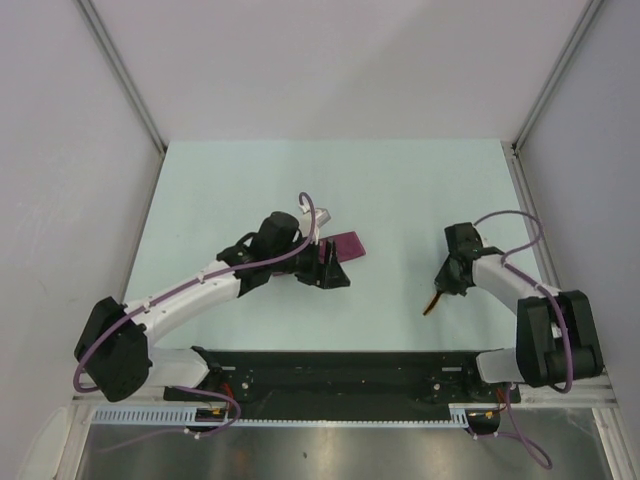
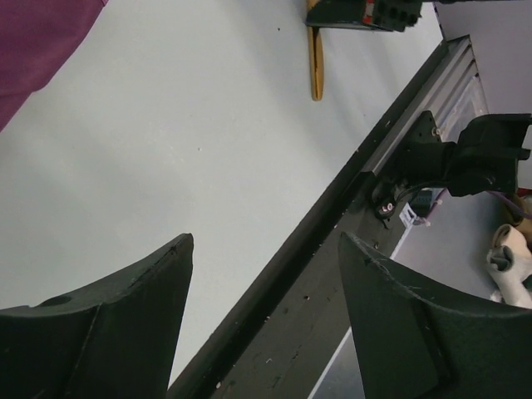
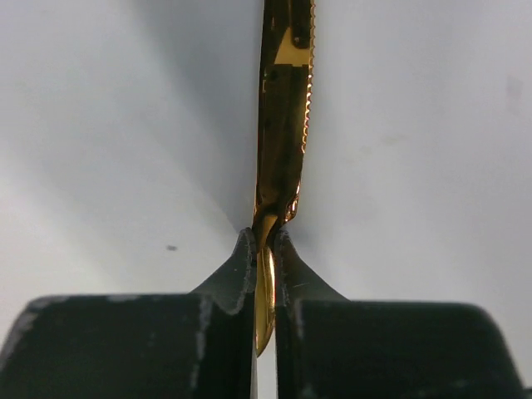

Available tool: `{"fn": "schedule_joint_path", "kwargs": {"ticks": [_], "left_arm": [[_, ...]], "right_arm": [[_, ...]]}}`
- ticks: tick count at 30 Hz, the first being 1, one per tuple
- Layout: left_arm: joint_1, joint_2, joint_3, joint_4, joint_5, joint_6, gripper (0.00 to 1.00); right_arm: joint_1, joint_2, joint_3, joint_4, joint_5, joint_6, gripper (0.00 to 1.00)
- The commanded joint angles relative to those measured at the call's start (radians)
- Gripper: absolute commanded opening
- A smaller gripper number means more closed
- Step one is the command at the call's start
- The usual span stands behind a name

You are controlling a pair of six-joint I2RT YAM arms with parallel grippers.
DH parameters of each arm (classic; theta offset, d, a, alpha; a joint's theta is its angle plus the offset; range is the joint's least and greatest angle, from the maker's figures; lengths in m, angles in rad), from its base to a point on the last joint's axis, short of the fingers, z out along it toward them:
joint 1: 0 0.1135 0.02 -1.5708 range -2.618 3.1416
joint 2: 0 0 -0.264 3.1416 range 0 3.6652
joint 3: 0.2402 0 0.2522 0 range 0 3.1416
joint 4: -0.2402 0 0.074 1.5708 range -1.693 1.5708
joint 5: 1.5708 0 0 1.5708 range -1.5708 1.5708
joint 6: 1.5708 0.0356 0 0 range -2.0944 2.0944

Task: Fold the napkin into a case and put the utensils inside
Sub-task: Pick up the knife from the corner of the board, then pass from the right arm to the left

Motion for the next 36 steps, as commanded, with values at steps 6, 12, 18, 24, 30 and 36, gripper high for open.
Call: {"fn": "schedule_joint_path", "kwargs": {"ticks": [6,12,18,24,30,36], "left_arm": [[0.189,0.021,0.025,0.002,0.170,-0.072,0.75],[0.285,0.087,0.067,-0.053,0.222,-0.067,0.76],[0.285,0.183,0.073,0.007,0.252,-0.138,0.77],[0.266,0.260,0.105,0.074,0.298,-0.187,0.77],[0.254,0.350,0.151,0.108,0.329,-0.218,0.79],[0.254,0.465,0.243,0.090,0.366,-0.213,0.80]], "right_arm": [[0.335,0.272,0.244,0.207,-0.042,-0.346,0.00],[0.418,0.241,0.249,0.285,-0.088,-0.506,0.00],[0.452,0.132,0.148,0.347,-0.096,-0.544,0.00],[0.455,0.008,0.095,0.348,-0.045,-0.504,0.00],[0.496,-0.081,0.083,0.355,-0.100,-0.573,0.00],[0.559,-0.090,0.095,0.344,-0.119,-0.612,0.00]]}}
